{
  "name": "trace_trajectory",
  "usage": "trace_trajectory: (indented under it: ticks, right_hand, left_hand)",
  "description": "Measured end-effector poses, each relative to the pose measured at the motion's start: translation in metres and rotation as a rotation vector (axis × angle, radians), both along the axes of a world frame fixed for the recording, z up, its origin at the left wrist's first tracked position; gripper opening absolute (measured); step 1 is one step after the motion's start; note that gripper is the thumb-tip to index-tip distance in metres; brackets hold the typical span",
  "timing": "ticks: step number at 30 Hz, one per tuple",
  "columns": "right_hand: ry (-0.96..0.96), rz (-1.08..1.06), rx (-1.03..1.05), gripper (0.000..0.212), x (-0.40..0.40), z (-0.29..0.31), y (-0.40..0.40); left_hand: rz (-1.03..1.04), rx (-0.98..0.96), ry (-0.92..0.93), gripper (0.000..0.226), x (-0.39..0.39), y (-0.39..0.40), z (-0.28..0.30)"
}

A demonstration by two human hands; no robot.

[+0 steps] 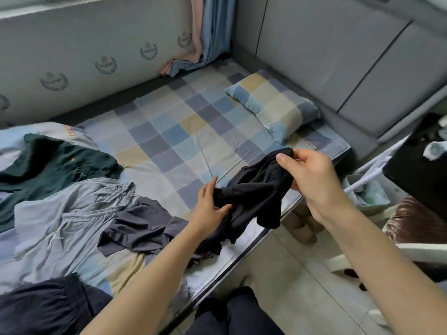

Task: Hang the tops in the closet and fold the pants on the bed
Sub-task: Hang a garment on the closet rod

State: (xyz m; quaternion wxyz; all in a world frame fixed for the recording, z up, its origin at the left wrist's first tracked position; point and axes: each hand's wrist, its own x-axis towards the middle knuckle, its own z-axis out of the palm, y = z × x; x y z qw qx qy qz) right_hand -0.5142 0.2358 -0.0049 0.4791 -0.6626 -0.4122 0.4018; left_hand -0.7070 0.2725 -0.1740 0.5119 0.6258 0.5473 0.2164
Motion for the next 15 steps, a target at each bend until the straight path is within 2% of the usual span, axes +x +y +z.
trace_trajectory:
  ticks: [1, 4, 5, 7, 9, 11, 15]
  right_hand:
    - [-0.004, -0.004, 0.036, 0.014, 0.003, 0.008, -0.005]
    - [-0.038, -0.040, 0.143, 0.010, 0.020, 0.033, -0.025]
    - [-0.046, -0.088, 0.177, 0.009, 0.032, 0.042, -0.034]
    - [-0.021, -0.222, 0.228, 0.006, 0.059, 0.053, -0.047]
    - [0.031, -0.392, 0.240, 0.007, 0.095, 0.052, -0.063]
    - [0.060, -0.516, 0.202, 0.012, 0.128, 0.043, -0.081]
    - [0.096, -0.564, 0.060, 0.026, 0.159, 0.015, -0.109]
  left_hand:
    - [-0.027, 0.044, 0.032, 0.066, 0.004, 0.003, 0.005]
    - [-0.165, 0.199, 0.134, 0.019, 0.022, 0.008, 0.026]
    - [-0.191, 0.231, 0.127, 0.015, 0.032, 0.008, 0.036]
    - [-0.155, 0.173, 0.055, 0.028, 0.044, 0.006, 0.058]
    - [-0.117, 0.092, -0.068, 0.023, 0.059, 0.001, 0.086]
    - [-0.121, 0.095, -0.158, 0.022, 0.079, -0.010, 0.116]
    - [-0.169, 0.071, -0.267, 0.021, 0.127, -0.040, 0.169]
